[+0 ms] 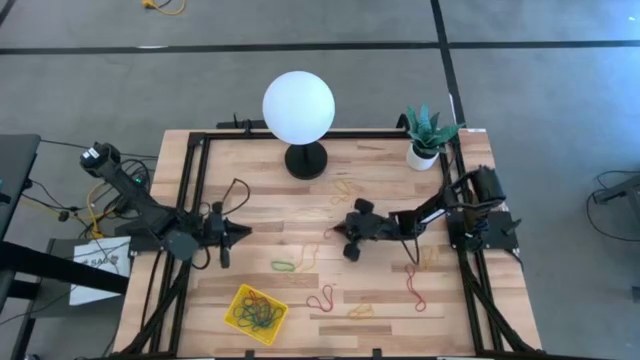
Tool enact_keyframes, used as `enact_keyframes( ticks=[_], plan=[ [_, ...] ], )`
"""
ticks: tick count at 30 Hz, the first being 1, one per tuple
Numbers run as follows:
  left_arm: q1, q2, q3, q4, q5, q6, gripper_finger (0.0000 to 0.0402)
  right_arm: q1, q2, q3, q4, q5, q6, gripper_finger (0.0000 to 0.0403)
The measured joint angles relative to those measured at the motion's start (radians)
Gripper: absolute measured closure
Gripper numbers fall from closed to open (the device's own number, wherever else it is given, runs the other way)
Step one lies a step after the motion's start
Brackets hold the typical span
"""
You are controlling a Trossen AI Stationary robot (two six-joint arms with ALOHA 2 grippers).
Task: Pick and place items into bin
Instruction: Put the red rubber band into the yellow bin
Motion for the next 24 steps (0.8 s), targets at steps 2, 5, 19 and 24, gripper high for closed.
enact_keyframes(
  ticks=[2, 5, 19, 24],
  plan=[
    [0.000, 0.000, -0.007, 0.001, -0.012, -0.028, 0.0374, 0.026, -0.005, 0.046, 0.028, 0.000, -0.023, 0.0402],
    [0.000, 0.003, -0.008, -0.005, -0.008, -0.075, 0.0374, 0.066, -0.005, 0.120, -0.008, 0.019, -0.109, 0.0402],
    [0.000, 0.005, -0.008, -0.006, -0.124, -0.130, 0.0374, 0.197, 0.104, 0.596, -0.020, -0.083, -0.188, 0.0403],
    [0.000, 0.005, -0.008, -0.007, -0.143, -0.133, 0.0374, 0.254, 0.286, 0.868, -0.041, -0.214, -0.190, 0.0403]
  ],
)
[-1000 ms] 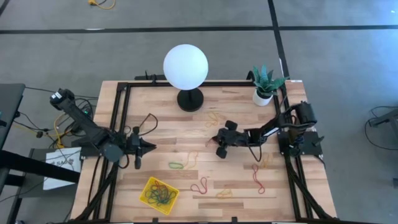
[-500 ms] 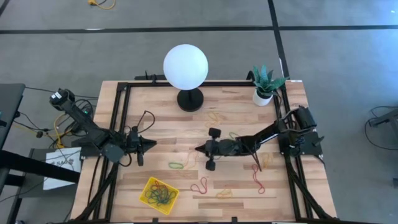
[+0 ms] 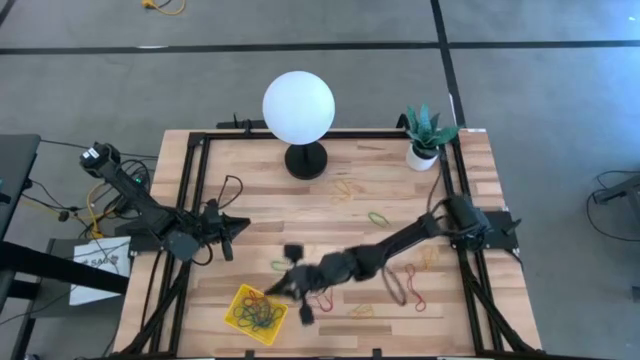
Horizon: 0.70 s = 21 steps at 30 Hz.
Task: Pick and place items into bin
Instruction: Put the red rubber band into the yellow bin
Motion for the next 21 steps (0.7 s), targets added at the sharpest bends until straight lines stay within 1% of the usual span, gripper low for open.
enact_keyframes(
  ticks=[2, 4, 7, 10, 15, 18, 21],
  plan=[
    [0.000, 0.000, 0.000, 0.000, 0.007, -0.006, 0.0374, 0.019, 0.073, 0.101, -0.049, -0.025, 0.000, 0.0403],
    [0.000, 0.000, 0.000, -0.002, 0.007, -0.012, 0.0374, 0.035, 0.138, 0.194, -0.120, -0.019, 0.000, 0.0403],
    [0.000, 0.000, 0.000, -0.002, 0.007, -0.012, 0.0374, 0.049, 0.214, 0.308, -0.226, 0.024, 0.000, 0.0403],
    [0.000, 0.000, 0.000, -0.002, 0.020, -0.012, 0.0374, 0.049, 0.275, 0.389, -0.303, 0.072, 0.000, 0.0403],
    [0.000, 0.000, 0.000, -0.001, 0.098, -0.042, 0.0374, 0.035, 0.334, 0.456, -0.358, 0.115, 0.009, 0.0403],
    [0.000, 0.000, 0.000, -0.001, 0.147, -0.047, 0.0374, 0.025, 0.336, 0.459, -0.372, 0.139, 0.025, 0.0403],
    [0.000, 0.000, 0.000, -0.001, 0.165, -0.047, 0.0374, 0.017, 0.333, 0.459, -0.402, 0.153, 0.026, 0.0403]
  ],
)
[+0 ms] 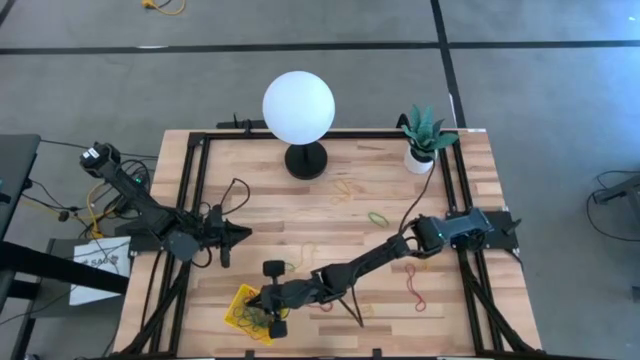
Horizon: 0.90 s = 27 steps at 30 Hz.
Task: Pick and place items into bin
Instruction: Put the red rubber band into the yellow bin
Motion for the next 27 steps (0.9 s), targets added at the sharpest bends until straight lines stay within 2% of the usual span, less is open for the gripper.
enact_keyframes(
  ticks=[4, 9, 11, 15, 18, 23, 27],
  plan=[
    [0.000, 0.000, 0.000, 0.000, -0.003, 0.000, 0.0374, 0.000, -0.009, 0.000, -0.054, 0.039, 0.000, 0.0403],
    [0.000, 0.000, 0.000, 0.000, -0.007, 0.001, 0.0374, 0.001, -0.009, 0.000, -0.064, 0.147, -0.027, 0.0403],
    [0.000, 0.000, 0.000, 0.000, -0.007, 0.001, 0.0374, -0.004, -0.009, 0.000, -0.063, 0.123, -0.015, 0.0403],
    [0.000, 0.000, 0.000, 0.000, -0.008, 0.003, 0.0374, -0.012, -0.009, 0.000, -0.084, -0.001, 0.063, 0.0403],
    [0.000, 0.000, 0.000, 0.000, -0.008, 0.005, 0.0374, -0.011, -0.009, 0.000, -0.121, -0.029, 0.063, 0.0396],
    [0.000, 0.000, 0.000, 0.000, -0.003, -0.012, 0.0374, -0.010, -0.010, 0.000, -0.128, -0.078, 0.061, 0.0354],
    [0.000, 0.000, 0.000, -0.002, -0.004, -0.007, 0.0374, -0.013, -0.010, 0.000, -0.151, -0.073, 0.062, 0.0313]
  ],
)
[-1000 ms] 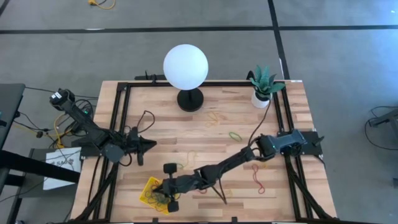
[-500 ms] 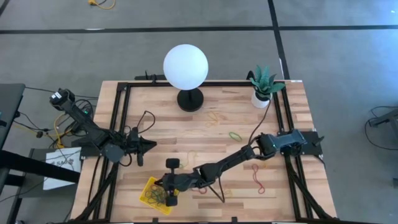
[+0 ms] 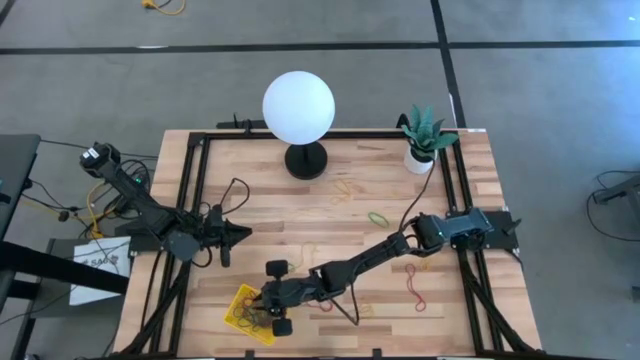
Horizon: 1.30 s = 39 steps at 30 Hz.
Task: Pick and place items into bin
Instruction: Put the red rubber band into the yellow bin
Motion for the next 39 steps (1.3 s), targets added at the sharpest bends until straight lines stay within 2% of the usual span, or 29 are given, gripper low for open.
enact_keyframes(
  ticks=[4, 8, 11, 19, 21, 24, 26, 29, 32, 35, 39],
  plan=[
    [0.000, 0.000, 0.000, -0.001, 0.005, 0.007, 0.0374, -0.006, -0.006, 0.000, -0.011, 0.000, -0.013, 0.0288],
    [0.000, 0.000, 0.000, -0.005, 0.019, 0.007, 0.0374, -0.006, -0.062, 0.000, -0.096, 0.003, -0.091, 0.0280],
    [0.000, 0.000, 0.000, -0.022, 0.020, -0.012, 0.0374, -0.005, -0.121, 0.001, -0.257, 0.003, -0.065, 0.0282],
    [0.000, 0.000, 0.000, -0.116, 0.024, -0.105, 0.0374, 0.027, -0.313, 0.000, -0.873, 0.012, 0.055, 0.0285],
    [0.000, 0.000, 0.000, -0.130, 0.029, -0.134, 0.0374, 0.054, -0.361, 0.000, -1.081, 0.090, 0.149, 0.0284],
    [0.000, 0.000, 0.000, -0.156, 0.030, -0.179, 0.0374, 0.116, -0.452, -0.050, -1.340, 0.353, 0.381, 0.0285],
    [0.000, 0.000, 0.000, -0.168, 0.030, -0.200, 0.0374, 0.166, -0.522, -0.132, -1.463, 0.426, 0.540, 0.0287],
    [0.000, 0.000, 0.000, -0.166, 0.023, -0.206, 0.0374, 0.276, -0.628, -0.328, -1.436, 0.426, 0.709, 0.0295],
    [0.000, 0.000, 0.000, -0.165, -0.002, -0.206, 0.0374, 0.378, -0.732, -0.543, -1.261, 0.431, 0.871, 0.0302],
    [0.000, 0.000, 0.000, -0.165, -0.042, -0.206, 0.0374, 0.443, -0.807, -0.726, -1.106, 0.432, 1.113, 0.0304],
    [0.000, 0.000, 0.000, -0.164, -0.088, -0.206, 0.0374, 0.516, -0.841, -0.862, -1.063, 0.324, 1.459, 0.0303]
  ],
)
